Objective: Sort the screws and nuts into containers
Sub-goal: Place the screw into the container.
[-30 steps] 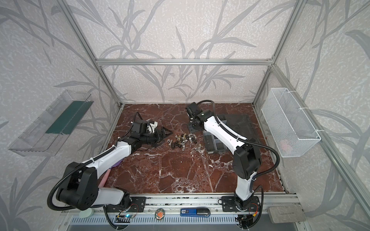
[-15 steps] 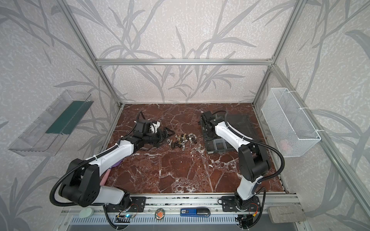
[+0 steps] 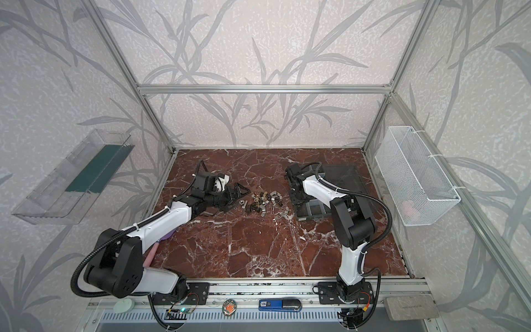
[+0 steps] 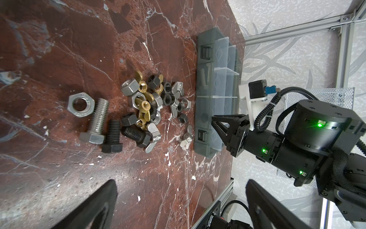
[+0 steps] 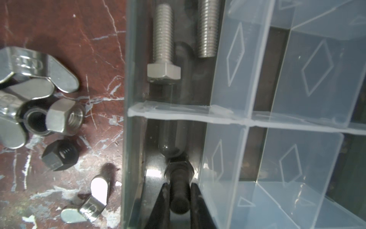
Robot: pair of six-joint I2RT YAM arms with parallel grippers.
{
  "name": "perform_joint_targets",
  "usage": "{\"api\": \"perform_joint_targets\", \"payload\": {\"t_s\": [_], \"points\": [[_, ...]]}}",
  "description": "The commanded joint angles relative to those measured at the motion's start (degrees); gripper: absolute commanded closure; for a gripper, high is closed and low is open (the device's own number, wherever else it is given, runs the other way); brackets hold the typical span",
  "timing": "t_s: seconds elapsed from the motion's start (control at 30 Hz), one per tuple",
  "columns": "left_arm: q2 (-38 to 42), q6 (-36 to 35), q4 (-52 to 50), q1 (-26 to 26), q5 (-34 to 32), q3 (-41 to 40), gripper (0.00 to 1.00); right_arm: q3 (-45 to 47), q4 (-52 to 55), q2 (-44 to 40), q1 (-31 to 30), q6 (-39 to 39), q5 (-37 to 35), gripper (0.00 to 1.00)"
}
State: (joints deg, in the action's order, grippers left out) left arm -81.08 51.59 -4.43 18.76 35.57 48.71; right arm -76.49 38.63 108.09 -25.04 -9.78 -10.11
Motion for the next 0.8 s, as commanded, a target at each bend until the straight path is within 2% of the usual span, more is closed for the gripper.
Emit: {"api": "perform_joint_targets", "payload": {"t_s": [0.0, 0.47, 0.77], "points": [[1.7, -0.5, -1.1, 0.3, -0.8, 0.0, 0.01, 1.6, -0.9, -0.8, 0.3, -0.8, -1.0, 0.88], [1.5, -0.3, -0.5, 0.4, -0.7, 0.0, 0.01, 8.7, -1.9, -8.5, -0.4, -2.3, 1.0, 0.62], [1.7, -0.3, -0.4, 0.4, -0.8, -0.3, 0.01, 4.8, 0.3, -9.7, -0.5, -2.3, 0.3, 0.61]]}}
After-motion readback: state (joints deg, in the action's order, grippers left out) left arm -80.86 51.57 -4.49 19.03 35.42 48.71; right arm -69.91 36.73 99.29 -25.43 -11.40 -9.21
